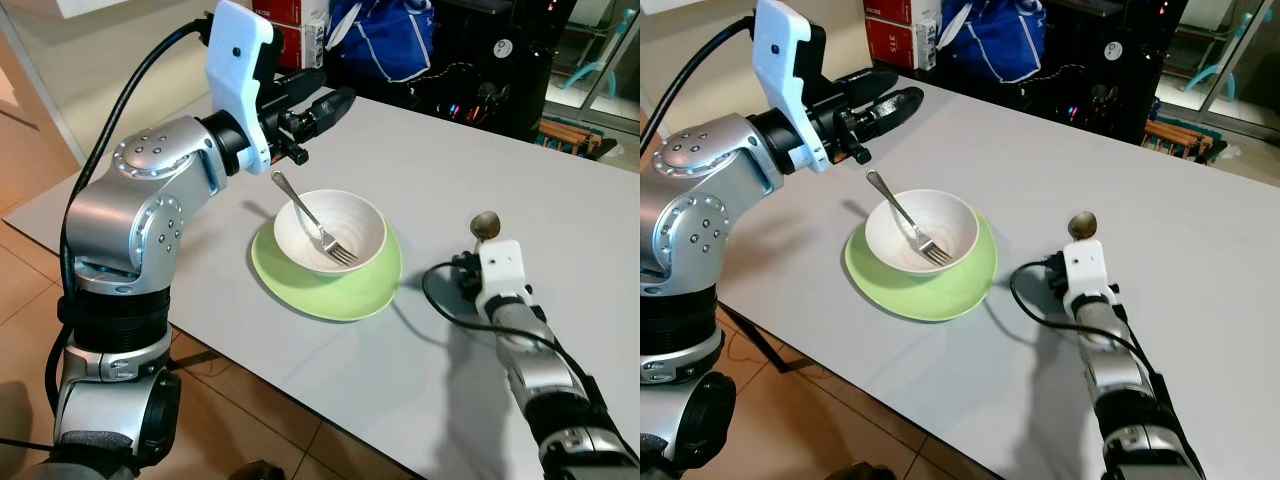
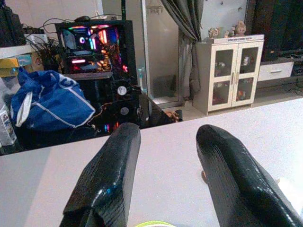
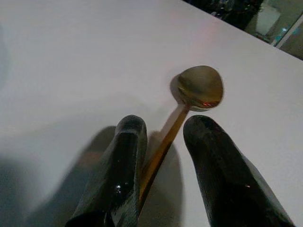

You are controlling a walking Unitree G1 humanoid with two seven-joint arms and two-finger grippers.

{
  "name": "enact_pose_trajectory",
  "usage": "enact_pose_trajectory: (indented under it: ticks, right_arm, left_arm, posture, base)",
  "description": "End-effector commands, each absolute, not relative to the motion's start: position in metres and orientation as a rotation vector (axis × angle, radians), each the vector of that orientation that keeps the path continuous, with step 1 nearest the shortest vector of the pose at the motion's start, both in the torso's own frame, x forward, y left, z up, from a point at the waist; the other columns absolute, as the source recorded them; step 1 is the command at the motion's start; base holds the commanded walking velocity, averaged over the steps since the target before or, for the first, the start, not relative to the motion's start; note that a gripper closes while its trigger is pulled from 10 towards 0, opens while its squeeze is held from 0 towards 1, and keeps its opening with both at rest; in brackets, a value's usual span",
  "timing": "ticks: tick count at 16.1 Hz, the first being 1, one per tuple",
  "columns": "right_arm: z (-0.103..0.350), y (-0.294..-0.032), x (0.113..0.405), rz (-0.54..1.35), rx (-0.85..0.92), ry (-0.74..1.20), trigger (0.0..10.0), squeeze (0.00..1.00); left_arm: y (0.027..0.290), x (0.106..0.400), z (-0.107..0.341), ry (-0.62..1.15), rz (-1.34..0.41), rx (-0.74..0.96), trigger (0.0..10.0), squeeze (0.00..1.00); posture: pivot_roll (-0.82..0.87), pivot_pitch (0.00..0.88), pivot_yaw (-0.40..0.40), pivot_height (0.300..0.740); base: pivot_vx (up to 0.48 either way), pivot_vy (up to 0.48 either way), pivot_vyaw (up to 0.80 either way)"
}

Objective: Setting the table

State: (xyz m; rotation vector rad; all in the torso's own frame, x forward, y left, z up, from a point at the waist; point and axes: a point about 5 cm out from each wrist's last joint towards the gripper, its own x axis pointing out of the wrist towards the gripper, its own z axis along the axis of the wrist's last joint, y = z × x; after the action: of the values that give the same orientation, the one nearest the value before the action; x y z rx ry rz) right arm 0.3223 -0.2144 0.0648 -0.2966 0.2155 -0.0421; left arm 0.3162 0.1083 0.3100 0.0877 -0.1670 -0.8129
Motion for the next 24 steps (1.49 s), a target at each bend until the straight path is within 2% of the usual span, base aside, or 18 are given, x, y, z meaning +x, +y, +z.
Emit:
enact_pose_trajectory:
  ticks: [1,6,24]
  right_arm:
    - [0.059,-0.214,0.322,-0.027,-0.309,0.268,10.0,0.0]
    - [0.06,-0.215,0.33,-0.001,-0.384,0.342,10.0,0.0]
    - [0.06,-0.211,0.332,-0.039,-0.354,0.331,10.0,0.0]
  left_arm:
    - [0.106,0.313,0.319,-0.194,-0.825,0.098,10.0,0.0]
    - [0.103,0.312,0.322,-0.209,-0.825,0.091,10.0,0.0]
    - [0.101,0.315,0.322,-0.208,-0.837,0.102,10.0,0.0]
  posture:
    - [-0.04,0.0,0.026,0.74]
    - [-0.05,0.0,0.012,0.74]
    - [-0.06,0.0,0.031,0.74]
  base:
    - [0.0,0.0,0.0]
    - [0.0,0.0,0.0]
    - [0.0,0.0,0.0]
